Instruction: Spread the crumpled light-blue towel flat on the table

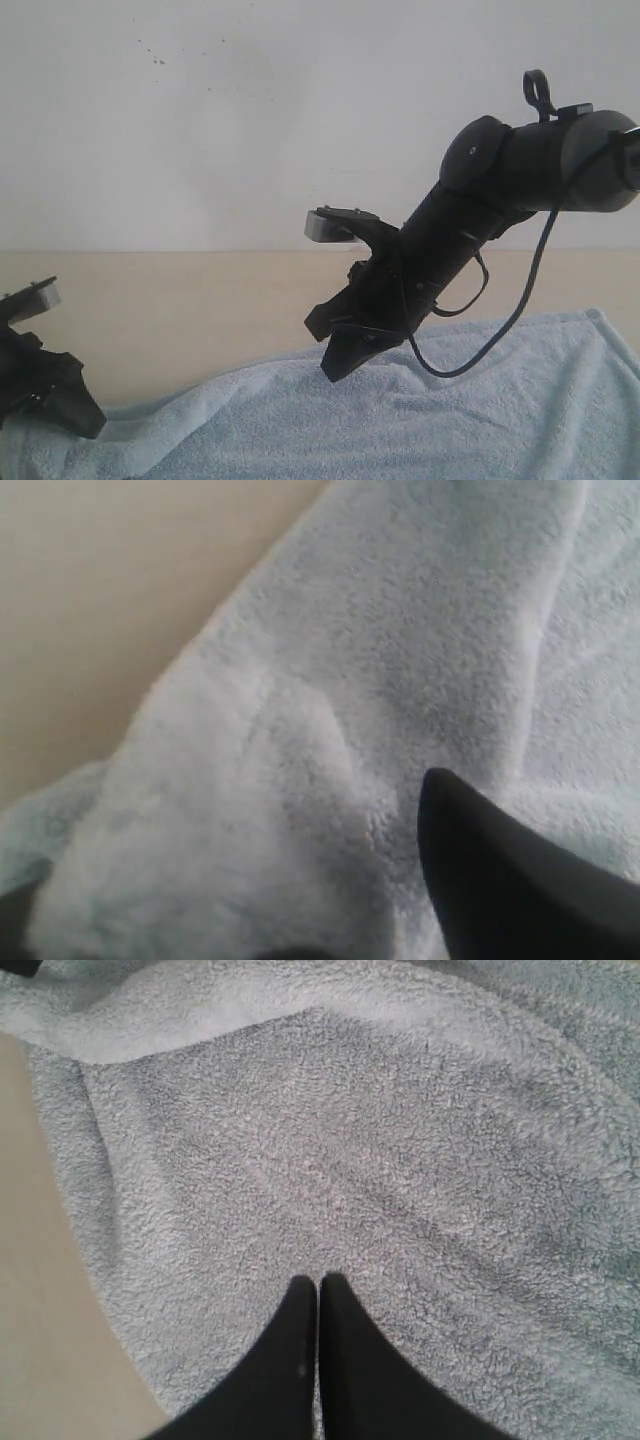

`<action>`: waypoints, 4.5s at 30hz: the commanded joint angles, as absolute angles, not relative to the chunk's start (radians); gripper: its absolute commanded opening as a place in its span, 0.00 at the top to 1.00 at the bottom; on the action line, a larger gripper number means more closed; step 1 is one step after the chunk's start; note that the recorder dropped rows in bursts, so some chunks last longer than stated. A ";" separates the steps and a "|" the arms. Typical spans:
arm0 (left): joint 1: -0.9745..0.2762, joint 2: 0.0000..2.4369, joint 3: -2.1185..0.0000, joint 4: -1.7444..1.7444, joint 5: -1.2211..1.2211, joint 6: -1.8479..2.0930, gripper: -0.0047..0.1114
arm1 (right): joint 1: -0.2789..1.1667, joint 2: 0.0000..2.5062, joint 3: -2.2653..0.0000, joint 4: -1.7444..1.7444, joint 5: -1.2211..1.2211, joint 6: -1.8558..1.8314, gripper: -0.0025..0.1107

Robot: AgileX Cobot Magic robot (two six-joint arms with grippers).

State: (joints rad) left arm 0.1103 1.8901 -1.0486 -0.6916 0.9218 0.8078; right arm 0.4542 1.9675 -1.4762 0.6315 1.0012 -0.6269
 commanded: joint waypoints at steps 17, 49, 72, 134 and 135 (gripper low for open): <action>0.105 1.894 -1.059 -1.053 0.323 1.207 0.92 | 0.451 1.964 -1.474 0.640 0.992 -0.634 0.98; 0.107 1.789 -1.303 -0.336 1.120 0.395 0.29 | 0.451 1.964 -1.474 0.640 1.030 -0.638 0.98; 0.107 1.705 -0.769 -0.448 0.590 0.718 0.34 | 0.451 1.964 -1.474 0.645 1.040 -0.638 0.98; 0.107 1.969 -1.186 -1.021 0.863 0.740 0.45 | 0.451 1.964 -1.474 0.647 1.050 -0.638 0.98; 0.107 1.969 -1.215 -1.013 0.874 0.772 0.45 | 0.451 1.964 -1.474 0.647 1.050 -0.638 0.98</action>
State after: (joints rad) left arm 0.1079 1.9746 -1.1514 -0.9957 0.8660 0.7000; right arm 0.4542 1.9675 -1.4762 0.6423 1.0546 -0.6269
